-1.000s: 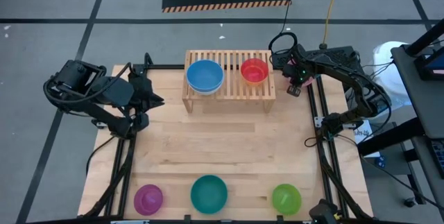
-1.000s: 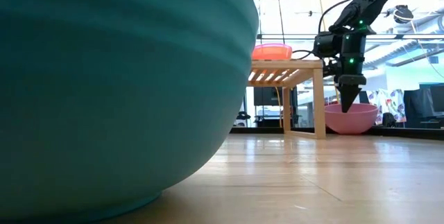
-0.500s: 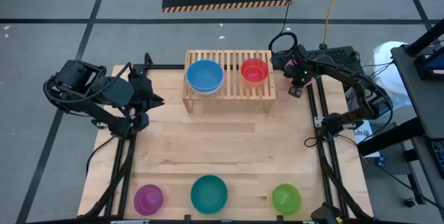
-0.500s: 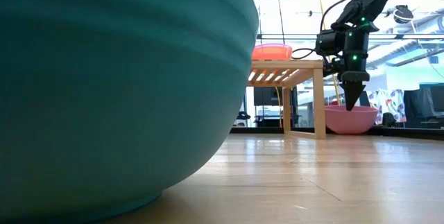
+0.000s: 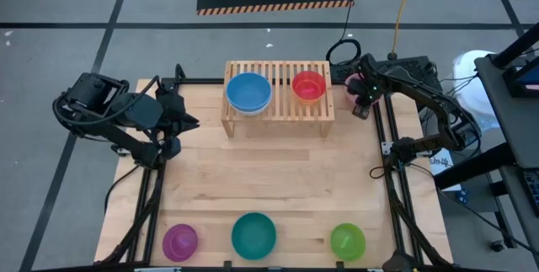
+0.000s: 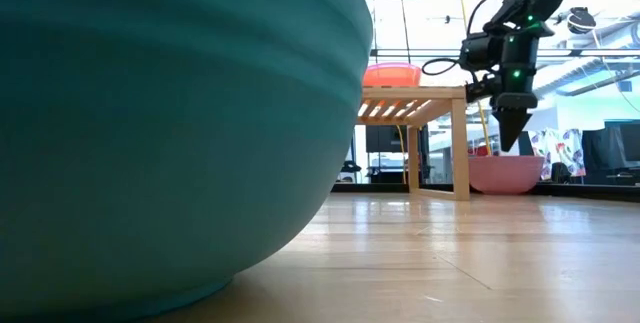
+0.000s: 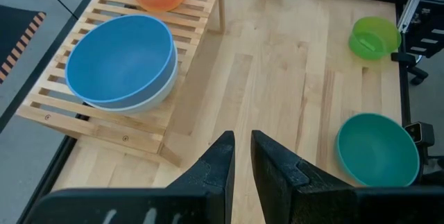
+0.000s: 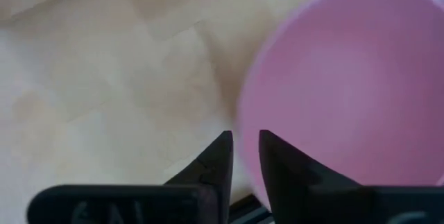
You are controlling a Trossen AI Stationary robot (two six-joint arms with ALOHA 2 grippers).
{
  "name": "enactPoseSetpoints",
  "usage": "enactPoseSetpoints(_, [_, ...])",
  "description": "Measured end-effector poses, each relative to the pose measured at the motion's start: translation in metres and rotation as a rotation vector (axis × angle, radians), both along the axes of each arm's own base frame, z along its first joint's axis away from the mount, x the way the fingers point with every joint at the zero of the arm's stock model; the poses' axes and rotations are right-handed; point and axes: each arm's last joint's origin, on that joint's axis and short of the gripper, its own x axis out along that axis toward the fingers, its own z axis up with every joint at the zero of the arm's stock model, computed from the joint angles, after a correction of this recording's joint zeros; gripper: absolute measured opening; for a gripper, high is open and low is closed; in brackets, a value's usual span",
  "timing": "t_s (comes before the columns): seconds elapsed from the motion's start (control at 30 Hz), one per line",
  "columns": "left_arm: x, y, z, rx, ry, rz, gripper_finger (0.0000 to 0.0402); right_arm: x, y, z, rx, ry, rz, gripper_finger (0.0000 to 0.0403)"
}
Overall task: Place and stack bowls onto a shelf
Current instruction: Stack the pink bowl on top of the blue bowl on the shelf
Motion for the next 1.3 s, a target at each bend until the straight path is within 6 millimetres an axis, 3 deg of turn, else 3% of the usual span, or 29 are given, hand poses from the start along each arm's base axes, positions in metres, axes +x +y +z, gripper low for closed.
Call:
enactPoseSetpoints(0.17, [0.0, 0.0, 0.0, 0.0, 0.0, 0.0, 0.0056, -0.001, 0.004, -0.001, 0.05, -0.007, 0.081, 0.0074])
enactPoseSetpoints(0.33, [0.0, 0.0, 0.0, 0.0, 0.0, 0.0, 0.0056, 0.0, 0.0, 0.0, -0.009, 0.015, 0.076, 0.0074])
enactPoseSetpoints(0.77, [0.0, 0.0, 0.0, 0.0, 0.0, 0.0, 0.0056, -0.001, 0.002, -0.001, 0.029, 0.003, 0.084, 0.0075])
enactPoseSetpoints(1.03, [0.0, 0.0, 0.0, 0.0, 0.0, 0.0, 0.0056, 0.002, -0.005, -0.014, 0.077, 0.038, 0.096, 0.0075])
enactPoseSetpoints(1.3, [0.0, 0.0, 0.0, -0.006, -0.001, 0.006, 0.0056, 0.004, -0.012, -0.013, -0.012, 0.047, 0.091, 0.0075])
